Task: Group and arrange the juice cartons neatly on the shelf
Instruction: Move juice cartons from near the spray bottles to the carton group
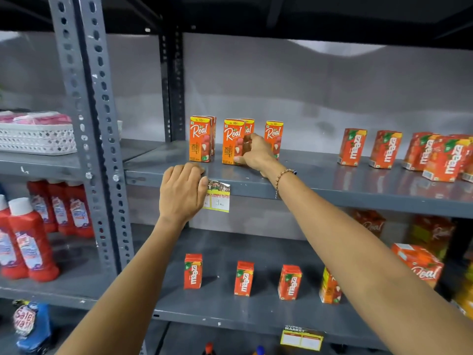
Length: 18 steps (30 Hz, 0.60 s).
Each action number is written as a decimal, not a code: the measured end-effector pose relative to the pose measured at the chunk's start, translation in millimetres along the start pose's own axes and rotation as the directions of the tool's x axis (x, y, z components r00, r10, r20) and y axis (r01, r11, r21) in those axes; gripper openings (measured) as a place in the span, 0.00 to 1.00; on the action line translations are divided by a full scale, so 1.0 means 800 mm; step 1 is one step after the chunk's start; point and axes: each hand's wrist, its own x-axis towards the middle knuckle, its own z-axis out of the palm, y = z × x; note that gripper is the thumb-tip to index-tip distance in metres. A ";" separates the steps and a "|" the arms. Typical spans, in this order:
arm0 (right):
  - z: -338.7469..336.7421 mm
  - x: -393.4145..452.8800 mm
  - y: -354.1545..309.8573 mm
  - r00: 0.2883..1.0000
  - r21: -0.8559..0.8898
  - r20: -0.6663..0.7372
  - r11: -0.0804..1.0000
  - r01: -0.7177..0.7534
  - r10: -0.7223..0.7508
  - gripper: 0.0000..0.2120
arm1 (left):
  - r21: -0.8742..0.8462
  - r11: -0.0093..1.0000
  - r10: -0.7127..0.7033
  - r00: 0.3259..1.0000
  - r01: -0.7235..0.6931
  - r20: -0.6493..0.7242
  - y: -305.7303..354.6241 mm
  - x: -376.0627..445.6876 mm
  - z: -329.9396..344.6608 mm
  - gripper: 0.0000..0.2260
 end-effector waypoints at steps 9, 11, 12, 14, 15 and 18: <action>-0.009 -0.006 0.013 1.000 0.000 0.020 1.000 0.002 -0.002 0.33 | -0.115 0.993 -0.040 0.999 0.040 0.003 0.003 0.000 -0.008 0.19; -0.026 -0.017 0.021 0.998 0.028 -0.068 0.999 0.020 -0.018 0.27 | -0.142 0.987 -0.074 0.997 0.070 -0.023 0.012 -0.001 -0.012 0.19; -0.037 -0.024 0.027 0.993 0.031 -0.110 0.999 0.034 -0.031 0.23 | -0.147 0.986 -0.088 0.995 0.080 -0.045 0.020 -0.003 -0.013 0.19; -0.064 -0.040 0.043 0.979 0.014 -0.185 0.996 0.089 -0.085 0.16 | -0.143 0.985 -0.106 0.992 0.095 -0.074 0.043 -0.007 -0.012 0.19; -0.078 -0.049 0.053 0.968 0.002 -0.225 0.993 0.116 -0.113 0.13 | -0.137 0.985 -0.114 0.991 0.103 -0.074 0.059 -0.008 -0.010 0.20; -0.128 -0.076 0.087 0.924 -0.025 -0.351 0.988 0.154 -0.153 0.09 | -0.162 0.983 -0.093 0.994 0.083 -0.058 0.120 -0.009 -0.004 0.22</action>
